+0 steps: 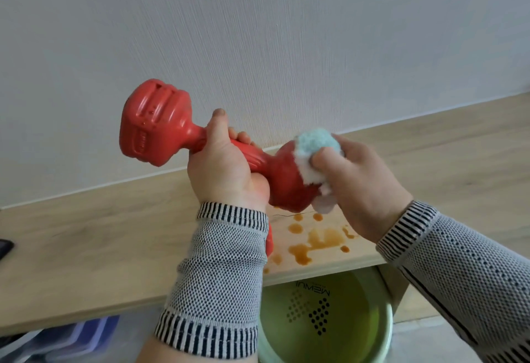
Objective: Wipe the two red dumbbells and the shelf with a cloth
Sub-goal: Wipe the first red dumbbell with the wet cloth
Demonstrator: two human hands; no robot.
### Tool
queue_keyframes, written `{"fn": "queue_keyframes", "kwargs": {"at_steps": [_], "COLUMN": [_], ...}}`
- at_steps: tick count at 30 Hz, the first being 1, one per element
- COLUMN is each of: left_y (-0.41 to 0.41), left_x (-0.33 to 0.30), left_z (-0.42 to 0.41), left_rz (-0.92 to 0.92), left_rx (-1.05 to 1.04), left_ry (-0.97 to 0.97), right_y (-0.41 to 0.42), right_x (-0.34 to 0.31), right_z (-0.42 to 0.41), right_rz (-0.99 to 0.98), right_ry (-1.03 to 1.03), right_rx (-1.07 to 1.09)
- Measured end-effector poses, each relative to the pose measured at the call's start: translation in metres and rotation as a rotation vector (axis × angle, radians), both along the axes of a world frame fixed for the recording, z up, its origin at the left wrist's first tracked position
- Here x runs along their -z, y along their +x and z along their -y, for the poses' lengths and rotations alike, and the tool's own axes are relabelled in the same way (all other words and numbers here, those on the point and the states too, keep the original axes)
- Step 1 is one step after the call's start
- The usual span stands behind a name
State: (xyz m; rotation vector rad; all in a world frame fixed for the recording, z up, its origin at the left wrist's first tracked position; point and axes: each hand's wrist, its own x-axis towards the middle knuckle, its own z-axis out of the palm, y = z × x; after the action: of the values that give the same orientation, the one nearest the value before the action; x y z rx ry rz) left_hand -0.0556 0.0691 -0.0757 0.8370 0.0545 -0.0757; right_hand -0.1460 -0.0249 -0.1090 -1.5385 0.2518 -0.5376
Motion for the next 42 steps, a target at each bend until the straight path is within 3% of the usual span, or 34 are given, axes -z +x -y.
{"fn": "queue_keyframes", "kwargs": {"at_steps": [4,8,12,15,18,22,25,29,34,38,42], "left_y": [-0.004,0.001,-0.001,-0.007,-0.011,-0.004,0.004,0.007,0.003,-0.009,-0.019], "left_x": [-0.001,-0.003,-0.002,-0.002,-0.003,-0.006,-0.007,-0.005,0.0,0.001,-0.007], "left_z": [0.002,-0.003,-0.004,-0.001,0.0,-0.005,-0.013,-0.016,-0.015,-0.007,-0.001], "left_rz": [0.033,0.031,0.026,0.043,0.08,0.035,-0.089,-0.199,-0.072,0.041,0.139], "left_rx": [-0.02,-0.061,-0.053,-0.044,-0.06,-0.084,-0.025,0.106,0.239,0.322,0.26], "left_ry": [0.036,0.029,0.02,0.038,0.086,0.056,-0.067,-0.311,-0.287,-0.178,-0.096], "right_y": [0.001,0.0,-0.002,0.002,0.004,0.0,-0.003,0.003,0.006,0.01,0.014], "right_x": [0.004,0.007,0.004,0.002,0.003,0.012,0.018,0.021,0.006,0.009,0.013], "right_z": [0.006,0.002,0.0,0.0,0.001,-0.004,-0.004,-0.011,-0.005,0.01,0.01], "right_rz": [0.01,-0.039,-0.021,-0.014,-0.019,0.009,0.073,0.12,-0.025,-0.293,-0.23], "right_ry": [0.168,-0.02,-0.077,0.023,0.139,-0.091,-0.121,0.126,0.559,0.702,0.635], "right_rx": [-0.087,-0.2,-0.119,0.048,0.027,-0.09,-0.184,-0.215,-0.406,-0.511,-0.338]}}
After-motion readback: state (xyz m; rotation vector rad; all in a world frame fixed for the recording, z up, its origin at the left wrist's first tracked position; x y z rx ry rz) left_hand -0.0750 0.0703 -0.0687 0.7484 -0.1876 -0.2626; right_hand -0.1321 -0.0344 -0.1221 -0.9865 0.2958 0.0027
